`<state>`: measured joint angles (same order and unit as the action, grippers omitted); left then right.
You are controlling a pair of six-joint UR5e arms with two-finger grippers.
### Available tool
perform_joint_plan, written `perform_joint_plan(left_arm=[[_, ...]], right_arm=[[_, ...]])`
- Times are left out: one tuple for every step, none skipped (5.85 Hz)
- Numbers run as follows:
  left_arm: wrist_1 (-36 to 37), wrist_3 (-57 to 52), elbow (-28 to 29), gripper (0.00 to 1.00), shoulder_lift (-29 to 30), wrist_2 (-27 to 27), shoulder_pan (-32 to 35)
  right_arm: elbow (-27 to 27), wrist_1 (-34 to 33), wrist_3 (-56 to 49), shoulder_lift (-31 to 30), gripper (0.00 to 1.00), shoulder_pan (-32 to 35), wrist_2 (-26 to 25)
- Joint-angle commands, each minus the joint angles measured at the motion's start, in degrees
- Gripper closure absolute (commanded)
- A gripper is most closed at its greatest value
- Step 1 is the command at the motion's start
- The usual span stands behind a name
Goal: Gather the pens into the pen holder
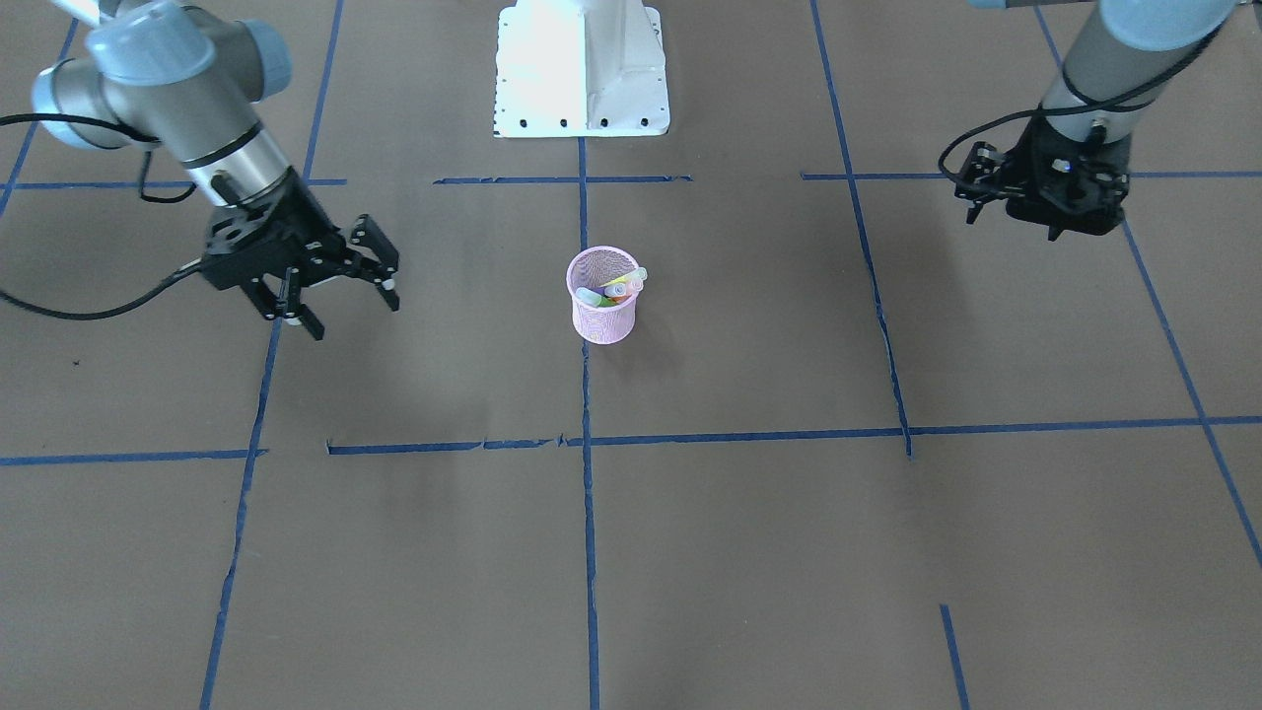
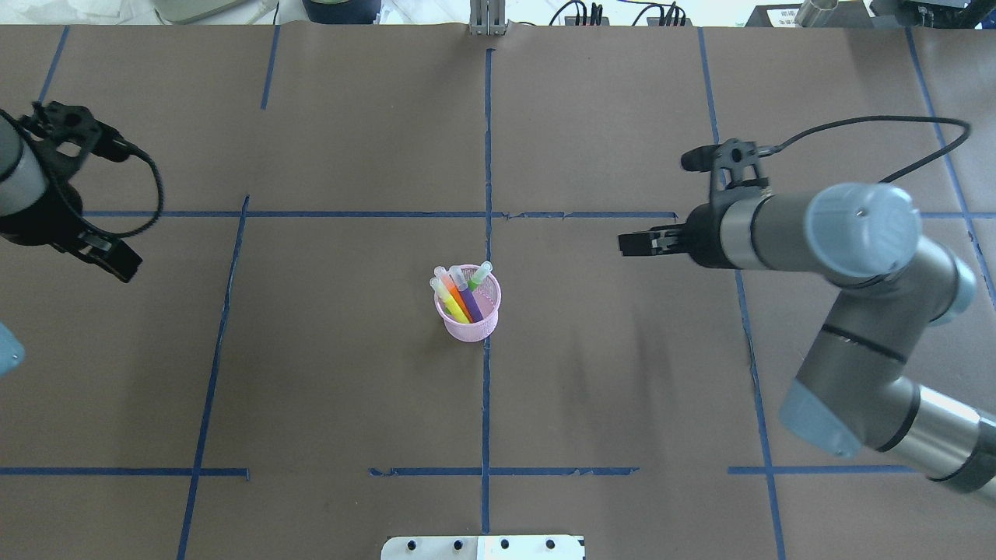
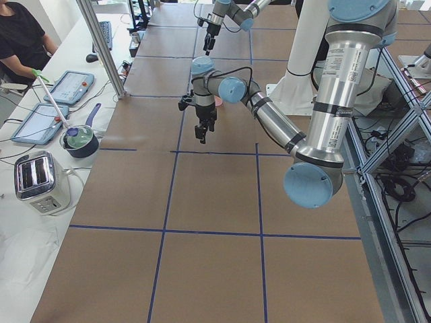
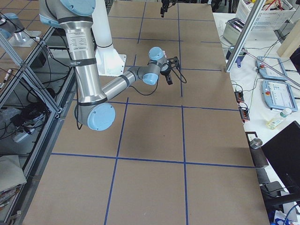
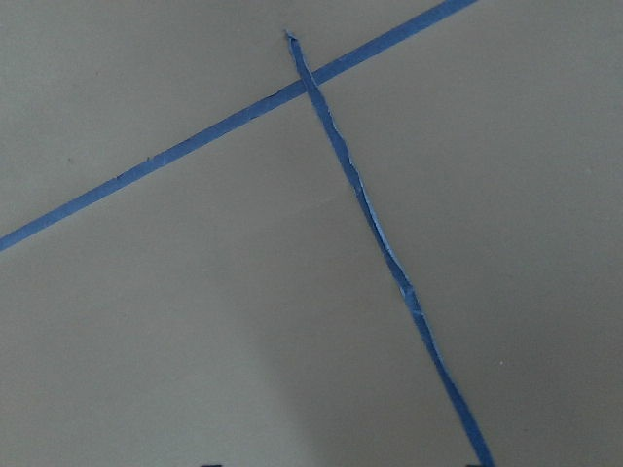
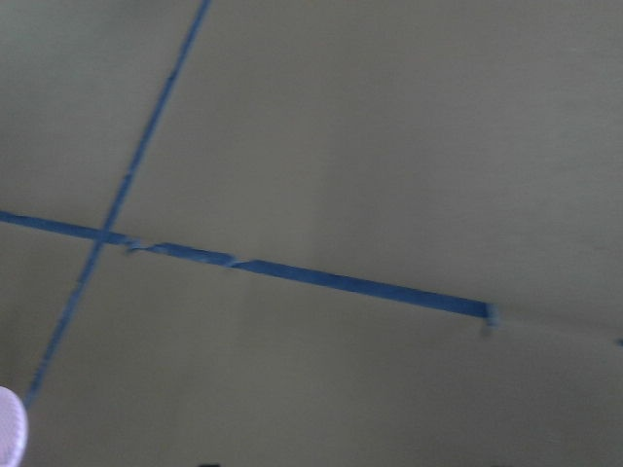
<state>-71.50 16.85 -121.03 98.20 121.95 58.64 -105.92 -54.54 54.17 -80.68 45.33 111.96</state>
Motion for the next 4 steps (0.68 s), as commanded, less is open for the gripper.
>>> perform_joint_plan(left_arm=[[0.04,-12.03,1.75,0.01,-5.27,3.98,10.31],[0.13,-15.5,2.98,0.0,-7.04,7.57,16.88],[0.04,-16.92,3.86,0.0,-10.79,13.78,20.0],[0.13,-16.76,4.91,0.0,-11.09,14.63,24.9]], right_arm=[[2.37,-3.61,-13.67,-7.27,0.01,17.68,18.47],[2.82,-8.26,-23.74,-10.52,0.01,23.08,20.91],[3.26,-15.35,-37.07,-12.55,0.01,29.58,21.8],[2.66,-26.04,-48.34,-12.74,0.01,36.6,22.94]])
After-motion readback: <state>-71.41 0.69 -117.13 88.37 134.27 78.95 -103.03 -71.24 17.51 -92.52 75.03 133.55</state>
